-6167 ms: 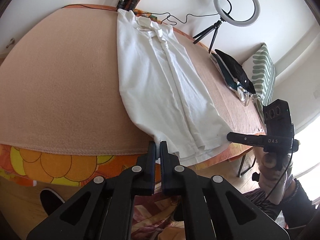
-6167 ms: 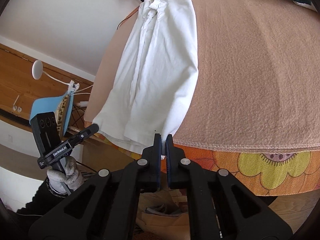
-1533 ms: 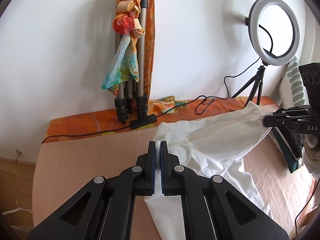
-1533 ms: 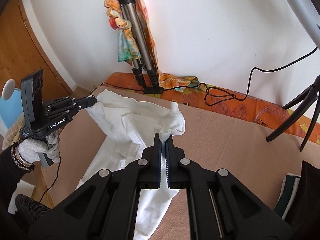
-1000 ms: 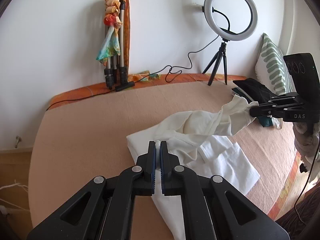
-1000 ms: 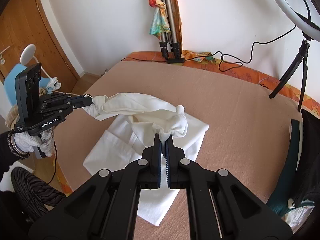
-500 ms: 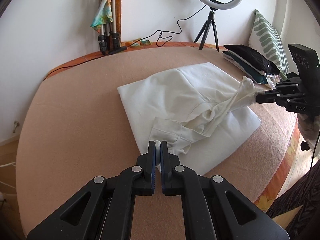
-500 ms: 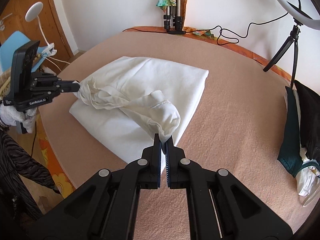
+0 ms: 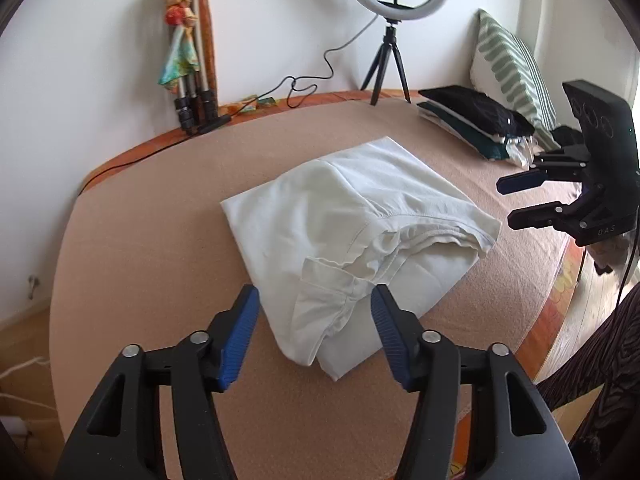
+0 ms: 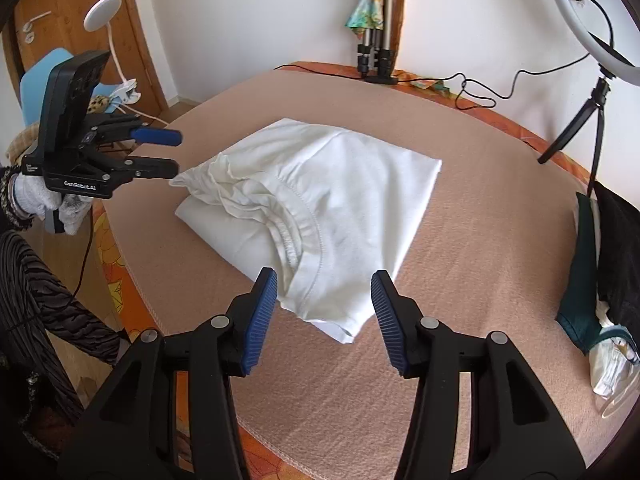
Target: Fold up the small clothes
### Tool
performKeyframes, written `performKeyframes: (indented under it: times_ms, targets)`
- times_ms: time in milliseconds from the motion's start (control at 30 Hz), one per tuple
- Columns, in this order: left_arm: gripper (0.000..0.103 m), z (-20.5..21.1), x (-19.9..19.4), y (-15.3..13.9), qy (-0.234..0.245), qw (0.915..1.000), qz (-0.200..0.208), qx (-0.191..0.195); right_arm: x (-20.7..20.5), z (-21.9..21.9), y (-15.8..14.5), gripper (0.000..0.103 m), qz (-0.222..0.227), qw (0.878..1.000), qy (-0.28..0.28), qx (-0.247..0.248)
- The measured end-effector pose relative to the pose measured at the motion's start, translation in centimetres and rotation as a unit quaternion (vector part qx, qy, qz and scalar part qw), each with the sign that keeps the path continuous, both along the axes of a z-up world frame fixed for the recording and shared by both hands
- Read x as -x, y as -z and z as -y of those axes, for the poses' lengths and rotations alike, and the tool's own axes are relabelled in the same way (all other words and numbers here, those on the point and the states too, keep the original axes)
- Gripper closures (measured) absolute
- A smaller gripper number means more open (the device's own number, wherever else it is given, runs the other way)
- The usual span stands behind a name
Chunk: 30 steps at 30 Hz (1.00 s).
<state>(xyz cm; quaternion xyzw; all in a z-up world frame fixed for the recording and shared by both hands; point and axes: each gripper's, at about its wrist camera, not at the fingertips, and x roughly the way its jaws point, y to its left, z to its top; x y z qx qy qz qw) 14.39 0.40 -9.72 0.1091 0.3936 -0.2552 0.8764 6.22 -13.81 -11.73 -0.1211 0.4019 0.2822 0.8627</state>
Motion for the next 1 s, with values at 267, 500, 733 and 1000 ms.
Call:
performKeyframes:
  times_ms: [267, 500, 733, 1000]
  targets:
    - [0.087, 2.3, -1.1, 1.4, 0.030, 0.9991, 0.000, -0.030, 1.2, -4.3, 3.7, 0.060, 0.031, 0.991, -0.057, 0.121]
    - [0.102, 0.5, -0.8, 0.0, 0.022, 0.9997, 0.000, 0.006, 0.6, -3.2, 1.9, 0.098, 0.032, 0.992, -0.052, 0.107]
    - [0.102, -0.1, 1.9, -0.8, 0.068, 0.9975, -0.013, 0.010, 0.5, -2.0, 0.0, 0.098, 0.021, 0.994, -0.057, 0.088]
    - [0.101, -1.2, 1.5, -1.8, 0.052, 0.9983, -0.004, 0.026, 1.2, -0.5, -0.3, 0.098, -0.017, 0.997, -0.053, 0.048]
